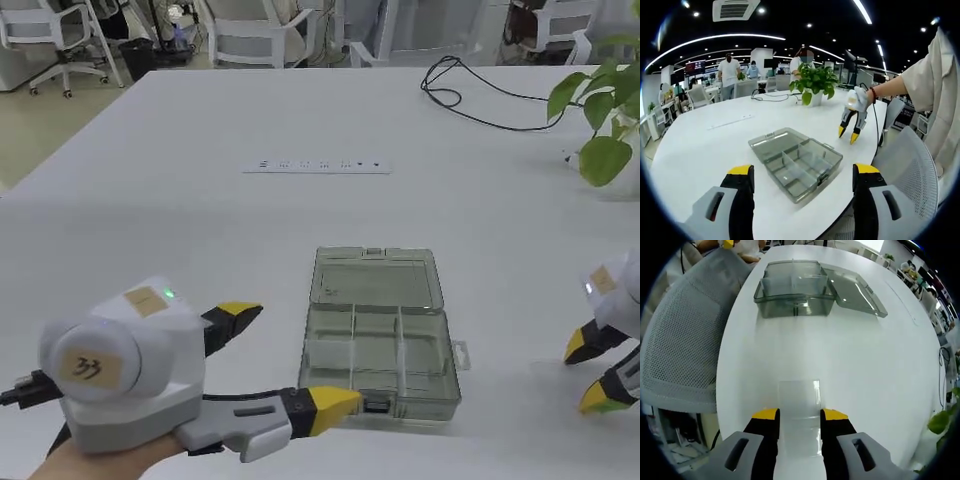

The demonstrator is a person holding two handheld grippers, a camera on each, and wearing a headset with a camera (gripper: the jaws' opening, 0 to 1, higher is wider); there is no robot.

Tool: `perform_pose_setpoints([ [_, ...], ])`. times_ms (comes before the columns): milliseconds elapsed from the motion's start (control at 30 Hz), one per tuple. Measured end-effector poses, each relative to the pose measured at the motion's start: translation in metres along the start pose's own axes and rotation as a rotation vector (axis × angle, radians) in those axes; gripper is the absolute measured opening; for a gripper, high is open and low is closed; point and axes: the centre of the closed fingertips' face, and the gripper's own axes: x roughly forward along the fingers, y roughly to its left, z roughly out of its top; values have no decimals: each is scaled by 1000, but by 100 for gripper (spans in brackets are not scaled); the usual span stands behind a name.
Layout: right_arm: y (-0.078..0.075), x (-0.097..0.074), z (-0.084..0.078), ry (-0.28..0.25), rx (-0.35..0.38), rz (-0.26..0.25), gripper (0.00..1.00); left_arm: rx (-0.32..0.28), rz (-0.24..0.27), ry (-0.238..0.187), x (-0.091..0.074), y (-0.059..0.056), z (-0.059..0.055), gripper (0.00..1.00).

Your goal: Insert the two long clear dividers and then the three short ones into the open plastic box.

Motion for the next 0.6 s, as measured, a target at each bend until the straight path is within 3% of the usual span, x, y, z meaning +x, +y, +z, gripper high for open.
perform_pose_setpoints([
  [333,-1,-1,1,-13,34,-28,32,6,1,13,-4,0,-2,81],
  [467,-3,-9,12,-50,38,-68,32,7,-3,14,-5,0,-2,80],
  [600,-13,-18,17,-49,20,-116,32,10,-6,17,-5,-1,-2,79],
])
